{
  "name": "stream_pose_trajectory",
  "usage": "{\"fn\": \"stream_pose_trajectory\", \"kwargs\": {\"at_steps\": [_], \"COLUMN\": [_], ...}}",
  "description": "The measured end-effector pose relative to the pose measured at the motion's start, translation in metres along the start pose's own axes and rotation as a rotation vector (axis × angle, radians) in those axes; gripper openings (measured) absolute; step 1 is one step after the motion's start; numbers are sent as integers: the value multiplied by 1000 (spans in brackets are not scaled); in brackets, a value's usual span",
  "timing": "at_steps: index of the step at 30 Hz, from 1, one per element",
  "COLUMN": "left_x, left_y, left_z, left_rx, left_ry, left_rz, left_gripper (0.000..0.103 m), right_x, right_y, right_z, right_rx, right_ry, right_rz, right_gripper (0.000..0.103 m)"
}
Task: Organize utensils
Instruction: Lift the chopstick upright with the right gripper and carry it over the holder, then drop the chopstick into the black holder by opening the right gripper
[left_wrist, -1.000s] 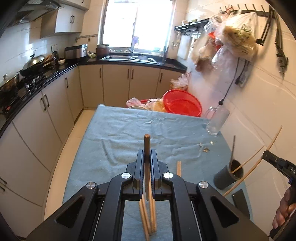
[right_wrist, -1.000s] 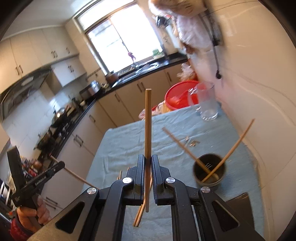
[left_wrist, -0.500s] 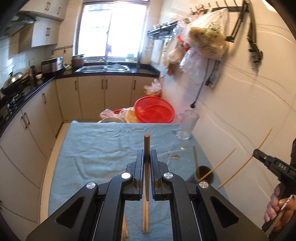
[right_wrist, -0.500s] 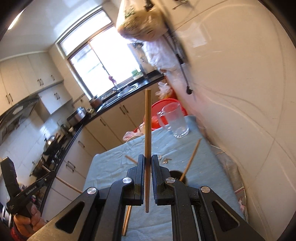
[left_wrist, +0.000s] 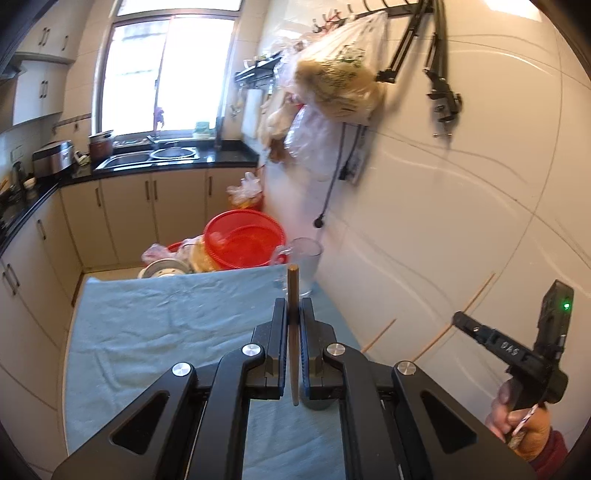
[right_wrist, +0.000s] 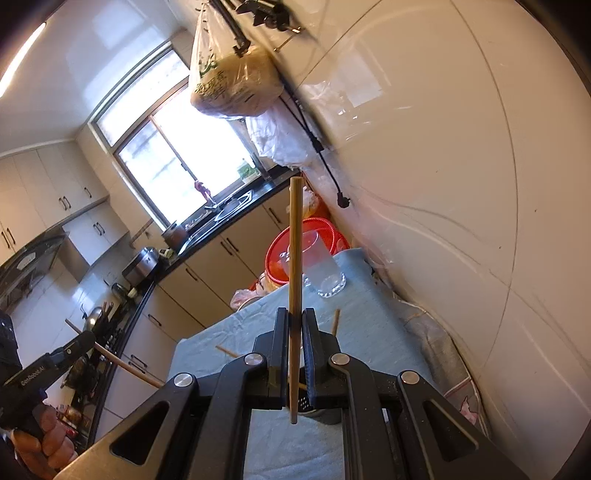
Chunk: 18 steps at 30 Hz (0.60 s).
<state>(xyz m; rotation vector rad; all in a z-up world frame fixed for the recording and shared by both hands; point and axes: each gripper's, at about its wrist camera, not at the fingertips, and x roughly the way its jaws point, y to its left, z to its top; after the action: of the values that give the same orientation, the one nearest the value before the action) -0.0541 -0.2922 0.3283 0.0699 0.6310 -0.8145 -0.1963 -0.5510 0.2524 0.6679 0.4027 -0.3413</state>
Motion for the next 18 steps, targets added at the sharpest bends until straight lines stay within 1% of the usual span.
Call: {"fn": "stream_pose_trajectory", "kwargs": {"at_steps": [5,9,12,15,18], "left_x": [19,41,59,77,91], "left_y": [-25,-35,-39,-41,-40], "left_z": [10,10,5,-2,-10], "left_rx": [11,8,-1,-2,-2], "left_ry": [6,32,54,76,99], "left_rz": [-34,-37,-33,-19,-3], "left_gripper": [6,6,6,6,6], "right_x": [4,12,24,41,57], "right_y": [-7,-7,-7,-6,-7], "right_z": [11,12,11,6,-1], "right_rx": [-2,-12,-25,-63,-75], "right_ry": [-12,-6,0,20,49], "right_rz": [-7,-9,-19,-41,-47], "right_gripper": [8,8,8,8,8]}}
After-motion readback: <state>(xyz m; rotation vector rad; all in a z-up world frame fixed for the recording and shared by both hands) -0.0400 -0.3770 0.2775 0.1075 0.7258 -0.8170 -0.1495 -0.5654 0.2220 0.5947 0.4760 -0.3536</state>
